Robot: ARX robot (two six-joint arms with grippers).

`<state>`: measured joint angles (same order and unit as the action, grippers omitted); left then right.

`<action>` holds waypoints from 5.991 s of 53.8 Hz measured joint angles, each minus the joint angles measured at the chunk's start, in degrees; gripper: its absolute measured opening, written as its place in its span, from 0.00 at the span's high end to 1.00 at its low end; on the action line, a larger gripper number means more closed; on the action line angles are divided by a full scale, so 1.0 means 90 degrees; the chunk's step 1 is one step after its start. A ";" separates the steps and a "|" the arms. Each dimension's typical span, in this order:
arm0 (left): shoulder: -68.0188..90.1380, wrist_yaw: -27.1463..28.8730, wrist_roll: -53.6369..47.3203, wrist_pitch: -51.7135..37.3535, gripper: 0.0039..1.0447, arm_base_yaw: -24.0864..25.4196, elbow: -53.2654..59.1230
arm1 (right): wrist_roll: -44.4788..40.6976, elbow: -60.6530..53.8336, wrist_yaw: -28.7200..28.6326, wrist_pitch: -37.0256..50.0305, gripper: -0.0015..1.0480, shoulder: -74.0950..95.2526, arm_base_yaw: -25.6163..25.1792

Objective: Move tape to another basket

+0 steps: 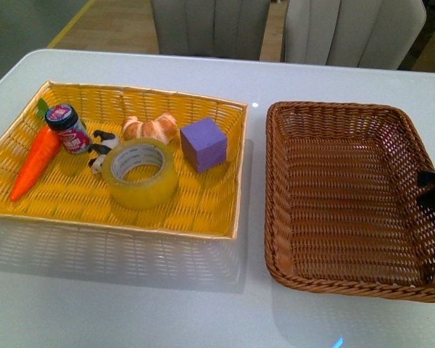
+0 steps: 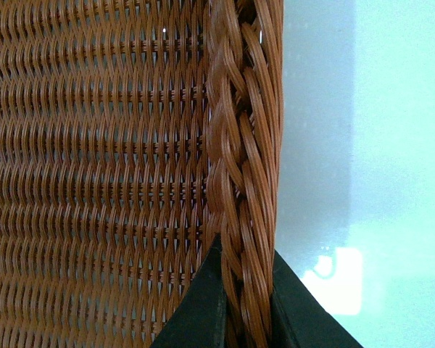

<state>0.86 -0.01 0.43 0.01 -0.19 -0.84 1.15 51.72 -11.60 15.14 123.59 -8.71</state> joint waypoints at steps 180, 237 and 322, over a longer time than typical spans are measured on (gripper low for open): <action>0.0000 0.0000 0.0000 0.0000 0.08 0.0000 0.0000 | -0.0180 -0.5603 0.1290 -0.1671 0.98 -1.3685 0.0945; 1.1135 -0.1137 0.0095 -0.1018 0.08 -0.0340 -0.4282 | -0.0172 -0.5603 0.1292 -0.1673 0.09 -1.3699 0.0954; 1.4914 0.0051 0.0539 -0.0129 0.86 -0.1258 -0.7932 | -0.0172 -0.5603 0.1290 -0.1673 0.09 -1.3699 0.0954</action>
<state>135.09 0.45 5.28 -1.15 -11.51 -72.23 -0.40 1.30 0.01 0.08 0.30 -0.12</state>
